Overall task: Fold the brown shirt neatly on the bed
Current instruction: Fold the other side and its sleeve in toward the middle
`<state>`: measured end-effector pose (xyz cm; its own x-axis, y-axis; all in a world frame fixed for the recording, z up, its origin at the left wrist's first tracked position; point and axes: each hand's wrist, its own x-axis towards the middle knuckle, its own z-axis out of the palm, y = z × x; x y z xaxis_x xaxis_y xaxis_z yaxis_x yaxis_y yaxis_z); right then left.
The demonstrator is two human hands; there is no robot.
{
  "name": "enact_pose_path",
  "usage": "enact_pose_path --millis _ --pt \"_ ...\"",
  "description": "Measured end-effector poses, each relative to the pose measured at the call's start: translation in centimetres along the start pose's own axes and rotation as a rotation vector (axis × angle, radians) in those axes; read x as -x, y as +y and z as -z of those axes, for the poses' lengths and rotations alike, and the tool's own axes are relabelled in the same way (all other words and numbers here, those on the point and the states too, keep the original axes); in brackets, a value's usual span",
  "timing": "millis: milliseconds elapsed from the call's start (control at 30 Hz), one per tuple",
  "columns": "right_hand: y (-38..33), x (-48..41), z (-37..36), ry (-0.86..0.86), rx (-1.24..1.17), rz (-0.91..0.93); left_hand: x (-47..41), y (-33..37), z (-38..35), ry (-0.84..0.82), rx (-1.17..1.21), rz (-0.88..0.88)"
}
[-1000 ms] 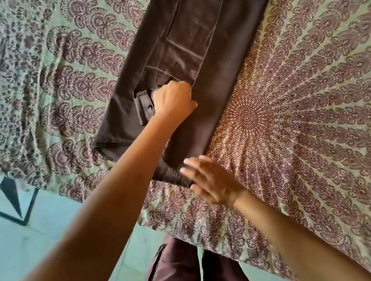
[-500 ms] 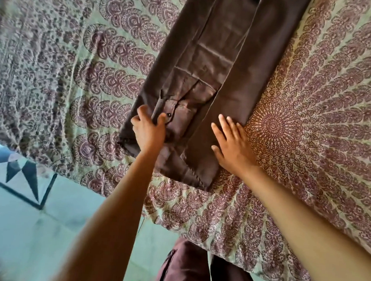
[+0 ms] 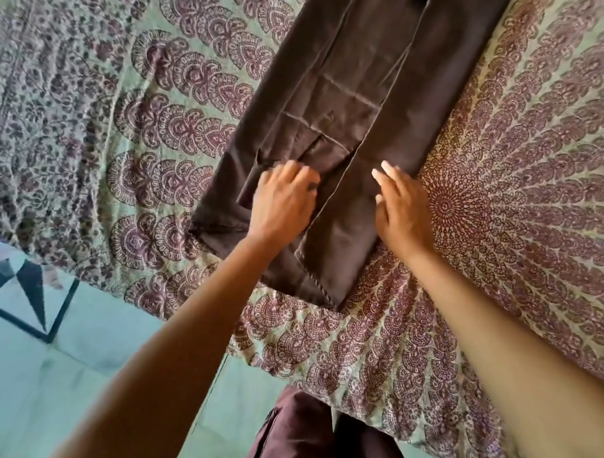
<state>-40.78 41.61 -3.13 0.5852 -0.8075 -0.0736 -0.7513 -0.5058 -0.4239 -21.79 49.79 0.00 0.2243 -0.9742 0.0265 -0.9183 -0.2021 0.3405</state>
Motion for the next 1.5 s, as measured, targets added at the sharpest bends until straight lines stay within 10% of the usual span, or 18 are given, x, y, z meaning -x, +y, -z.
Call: enact_pose_path --millis 167,433,700,1033,1267,1500 --pt "2.8 -3.2 1.3 -0.278 0.160 -0.051 -2.4 2.1 -4.5 -0.464 -0.177 -0.636" --pt "2.5 -3.3 1.8 -0.362 0.186 -0.074 9.4 -4.5 -3.2 -0.577 -0.285 -1.134" --pt "2.7 -3.6 3.3 -0.384 0.144 -0.058 -1.0 1.1 -3.7 -0.469 -0.235 -0.634" --pt "3.4 -6.0 3.3 0.077 -0.121 -0.168 4.1 -2.7 -1.1 -0.466 0.095 -0.941" --pt "4.2 -14.7 5.2 0.193 -0.096 -0.268 -16.9 -3.4 0.8 -0.158 0.114 -0.636" --pt "5.9 -24.9 6.9 0.182 -0.112 -0.250 -32.0 -8.2 1.6 0.019 0.181 0.054"
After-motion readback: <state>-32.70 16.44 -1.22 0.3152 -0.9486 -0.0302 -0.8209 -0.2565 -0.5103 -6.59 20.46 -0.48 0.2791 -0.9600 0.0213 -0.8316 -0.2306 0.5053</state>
